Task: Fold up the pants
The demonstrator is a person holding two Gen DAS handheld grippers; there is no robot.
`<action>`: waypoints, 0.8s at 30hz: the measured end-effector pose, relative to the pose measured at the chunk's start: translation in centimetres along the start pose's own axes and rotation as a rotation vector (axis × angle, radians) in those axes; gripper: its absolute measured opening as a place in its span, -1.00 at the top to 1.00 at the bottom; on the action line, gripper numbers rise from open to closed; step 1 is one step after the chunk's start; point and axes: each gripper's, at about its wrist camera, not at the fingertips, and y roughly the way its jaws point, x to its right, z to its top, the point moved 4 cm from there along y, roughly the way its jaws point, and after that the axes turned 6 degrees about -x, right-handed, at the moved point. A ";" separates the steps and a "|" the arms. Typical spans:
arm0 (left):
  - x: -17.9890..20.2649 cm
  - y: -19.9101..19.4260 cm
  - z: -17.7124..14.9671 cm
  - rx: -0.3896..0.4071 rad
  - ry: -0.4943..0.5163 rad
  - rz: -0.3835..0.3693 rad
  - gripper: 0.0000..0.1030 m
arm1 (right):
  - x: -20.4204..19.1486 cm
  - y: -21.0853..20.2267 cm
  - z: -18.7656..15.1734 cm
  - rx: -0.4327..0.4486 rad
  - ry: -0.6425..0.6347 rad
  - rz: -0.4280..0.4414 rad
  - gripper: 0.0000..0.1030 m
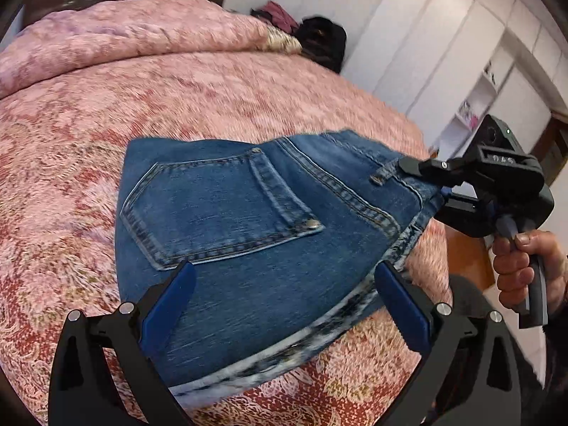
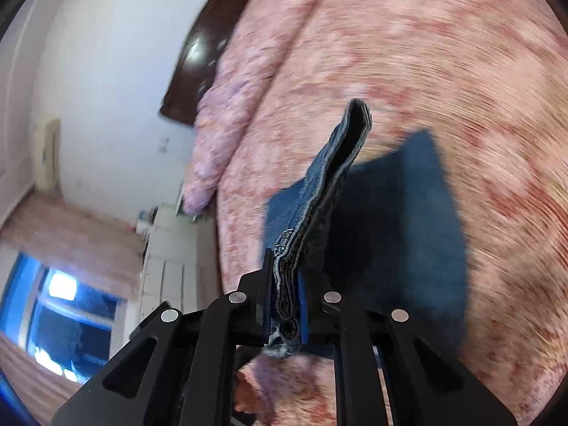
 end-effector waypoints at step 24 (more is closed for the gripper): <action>-1.1 6.5 1.7 -0.161 0.082 0.262 -0.96 | 6.5 2.0 -3.1 -0.006 0.065 -0.111 0.80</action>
